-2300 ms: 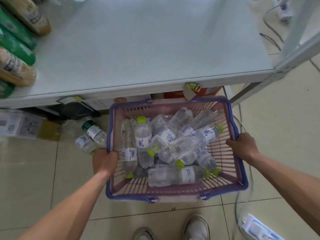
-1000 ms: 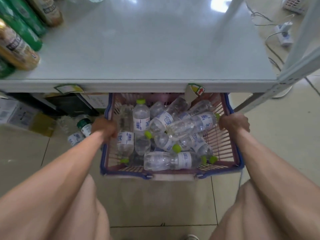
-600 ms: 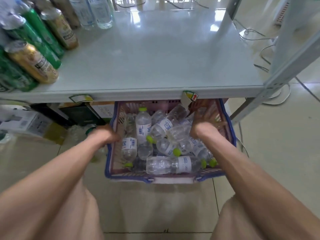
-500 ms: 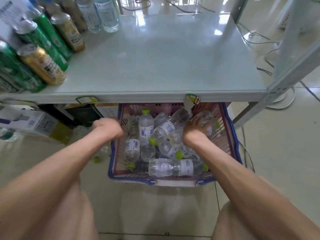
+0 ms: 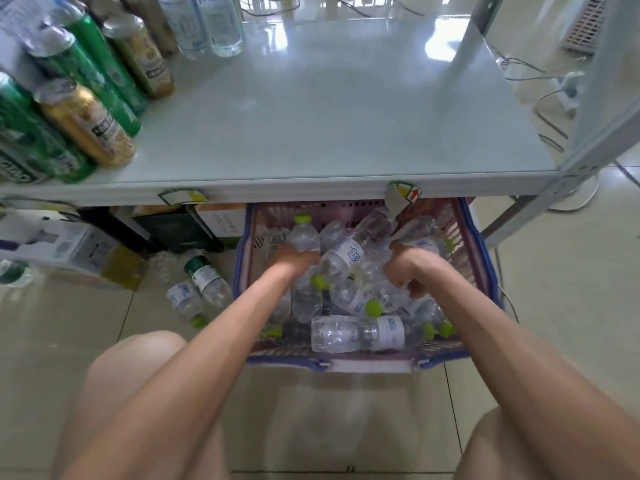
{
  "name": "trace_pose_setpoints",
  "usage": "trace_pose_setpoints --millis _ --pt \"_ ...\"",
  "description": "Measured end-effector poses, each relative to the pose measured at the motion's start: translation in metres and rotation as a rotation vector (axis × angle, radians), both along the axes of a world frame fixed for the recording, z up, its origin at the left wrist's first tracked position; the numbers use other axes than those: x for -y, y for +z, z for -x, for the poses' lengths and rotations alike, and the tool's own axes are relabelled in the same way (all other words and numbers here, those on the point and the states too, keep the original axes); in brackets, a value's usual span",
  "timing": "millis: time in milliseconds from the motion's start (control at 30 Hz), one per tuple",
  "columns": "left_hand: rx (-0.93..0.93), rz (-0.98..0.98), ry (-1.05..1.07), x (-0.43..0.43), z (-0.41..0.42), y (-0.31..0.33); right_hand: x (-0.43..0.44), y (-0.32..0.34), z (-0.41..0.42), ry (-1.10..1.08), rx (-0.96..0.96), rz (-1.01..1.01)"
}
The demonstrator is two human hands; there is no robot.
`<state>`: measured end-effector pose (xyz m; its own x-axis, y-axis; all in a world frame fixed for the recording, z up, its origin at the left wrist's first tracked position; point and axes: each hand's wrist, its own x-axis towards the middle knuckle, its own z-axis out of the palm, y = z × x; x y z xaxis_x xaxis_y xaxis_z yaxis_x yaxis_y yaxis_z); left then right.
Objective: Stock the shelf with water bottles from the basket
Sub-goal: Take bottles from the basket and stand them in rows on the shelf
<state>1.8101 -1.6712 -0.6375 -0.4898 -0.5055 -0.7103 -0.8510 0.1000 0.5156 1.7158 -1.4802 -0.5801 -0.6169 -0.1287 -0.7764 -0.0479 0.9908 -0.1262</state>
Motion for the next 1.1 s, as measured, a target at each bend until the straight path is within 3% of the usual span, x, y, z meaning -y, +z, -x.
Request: trace_pose_setpoints --millis 133,467,567,633,833,1100 --pt "-0.062 0.13 -0.008 -0.004 0.0 -0.009 0.004 -0.003 -0.004 -0.055 -0.056 0.147" --pt "-0.237 0.081 -0.1 0.015 -0.024 -0.011 -0.004 0.004 -0.011 -0.106 0.042 0.266" --pt "-0.277 0.105 -0.148 0.016 -0.028 -0.015 -0.007 0.0 -0.016 0.118 -0.043 0.241" --pt "-0.287 0.092 -0.181 0.016 -0.031 -0.013 -0.006 -0.004 -0.016 0.148 -0.066 0.239" --pt "-0.284 -0.022 -0.325 0.013 -0.044 -0.013 -0.003 -0.007 -0.01 0.026 -0.099 0.275" --pt "-0.361 0.123 -0.423 0.011 -0.049 -0.006 -0.001 -0.005 -0.01 -0.085 -0.063 0.345"
